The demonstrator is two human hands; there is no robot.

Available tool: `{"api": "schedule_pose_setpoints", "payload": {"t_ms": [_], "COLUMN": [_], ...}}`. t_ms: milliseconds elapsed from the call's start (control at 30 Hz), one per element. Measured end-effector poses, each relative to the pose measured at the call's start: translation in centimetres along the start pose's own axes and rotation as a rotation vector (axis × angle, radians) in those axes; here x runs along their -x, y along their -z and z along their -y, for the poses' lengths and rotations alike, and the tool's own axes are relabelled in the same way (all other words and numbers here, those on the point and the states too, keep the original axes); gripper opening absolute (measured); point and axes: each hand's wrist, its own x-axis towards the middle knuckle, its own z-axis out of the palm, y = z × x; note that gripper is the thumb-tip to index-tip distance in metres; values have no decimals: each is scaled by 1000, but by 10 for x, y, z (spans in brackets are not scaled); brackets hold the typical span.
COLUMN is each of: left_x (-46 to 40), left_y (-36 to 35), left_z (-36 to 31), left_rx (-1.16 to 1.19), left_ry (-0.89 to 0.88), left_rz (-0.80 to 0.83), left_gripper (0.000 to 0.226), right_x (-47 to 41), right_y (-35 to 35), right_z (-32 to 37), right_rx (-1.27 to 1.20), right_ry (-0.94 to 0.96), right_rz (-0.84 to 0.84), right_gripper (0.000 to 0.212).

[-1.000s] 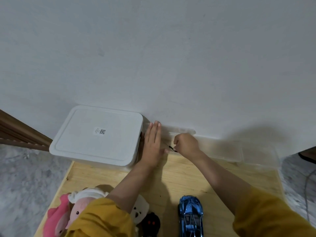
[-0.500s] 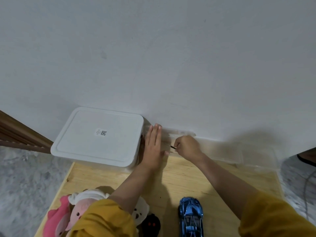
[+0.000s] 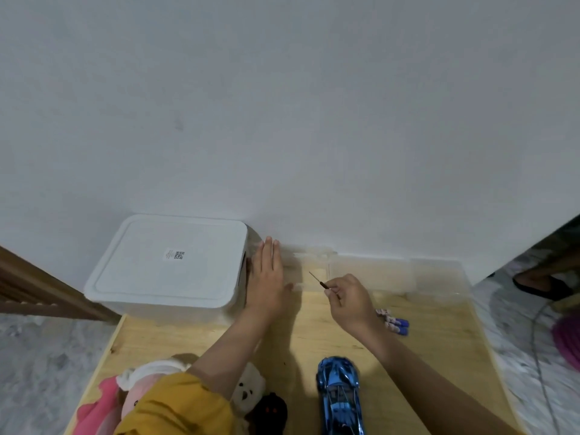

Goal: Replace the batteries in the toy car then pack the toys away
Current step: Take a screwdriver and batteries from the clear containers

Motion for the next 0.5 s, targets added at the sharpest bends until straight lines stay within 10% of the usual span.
{"api": "schedule_pose_setpoints", "payload": {"t_ms": [500], "left_x": [97], "left_y": [-4], "left_z": [-52], "left_rx": [184], "left_ry": [-11], "left_rz": [196], "left_gripper": [85], "right_x": [110], "right_y": [9], "right_z": [-27], "right_rx": [-91], "right_ry": [-279], "right_rz": [-187], "right_gripper": [9]}}
